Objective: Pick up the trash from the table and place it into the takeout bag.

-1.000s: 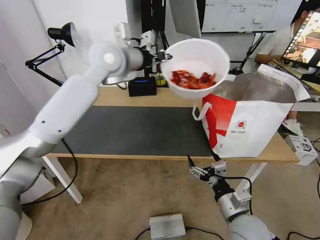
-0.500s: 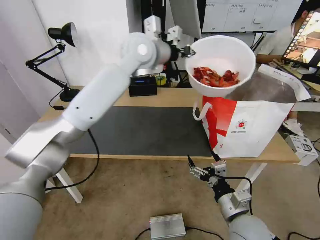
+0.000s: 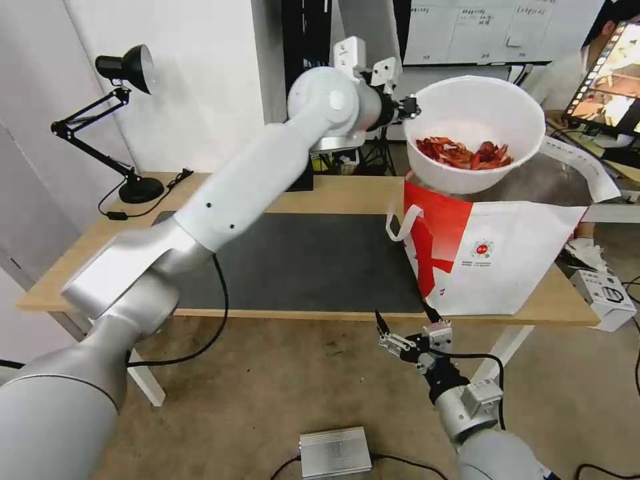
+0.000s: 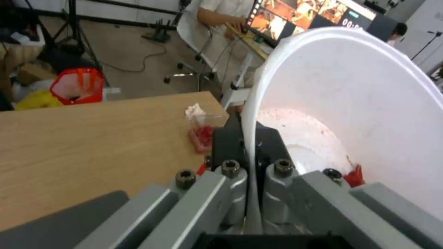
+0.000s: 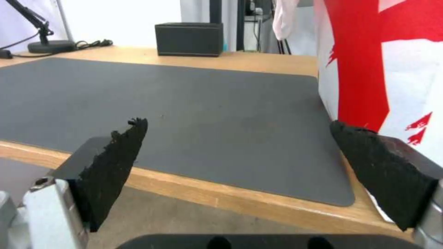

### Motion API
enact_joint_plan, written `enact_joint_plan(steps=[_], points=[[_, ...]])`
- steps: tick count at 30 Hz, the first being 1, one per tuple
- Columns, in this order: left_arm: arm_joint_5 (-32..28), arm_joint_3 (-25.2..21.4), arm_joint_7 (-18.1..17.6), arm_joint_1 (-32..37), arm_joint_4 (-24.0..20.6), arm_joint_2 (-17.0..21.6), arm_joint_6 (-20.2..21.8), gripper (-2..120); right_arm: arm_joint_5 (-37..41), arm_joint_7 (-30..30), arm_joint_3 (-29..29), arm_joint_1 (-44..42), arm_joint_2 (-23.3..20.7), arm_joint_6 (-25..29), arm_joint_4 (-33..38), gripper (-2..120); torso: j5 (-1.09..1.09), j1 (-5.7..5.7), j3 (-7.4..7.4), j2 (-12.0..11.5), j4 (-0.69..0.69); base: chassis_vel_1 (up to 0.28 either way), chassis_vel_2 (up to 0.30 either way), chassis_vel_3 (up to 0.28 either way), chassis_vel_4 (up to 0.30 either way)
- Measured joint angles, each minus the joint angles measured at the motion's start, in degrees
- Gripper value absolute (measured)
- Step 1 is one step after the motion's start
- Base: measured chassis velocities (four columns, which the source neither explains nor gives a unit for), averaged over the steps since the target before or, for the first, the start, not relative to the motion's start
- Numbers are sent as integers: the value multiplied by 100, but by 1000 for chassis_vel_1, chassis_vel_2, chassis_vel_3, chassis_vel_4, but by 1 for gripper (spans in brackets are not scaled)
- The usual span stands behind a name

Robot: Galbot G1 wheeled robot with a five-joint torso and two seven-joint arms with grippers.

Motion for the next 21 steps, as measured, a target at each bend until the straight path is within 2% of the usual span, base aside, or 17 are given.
enact_joint_plan(steps=[7, 21], points=[[226, 103, -5, -9, 276, -365, -102, 0, 0, 0, 0, 0, 1, 0, 0, 100, 0, 0, 0, 0, 0, 0, 0, 0, 0], [661, 228, 4, -4, 721, -616, -371, 0, 0, 0, 0, 0, 0, 0, 0, 100, -1, 0, 0, 0, 0, 0, 0, 0, 0]])
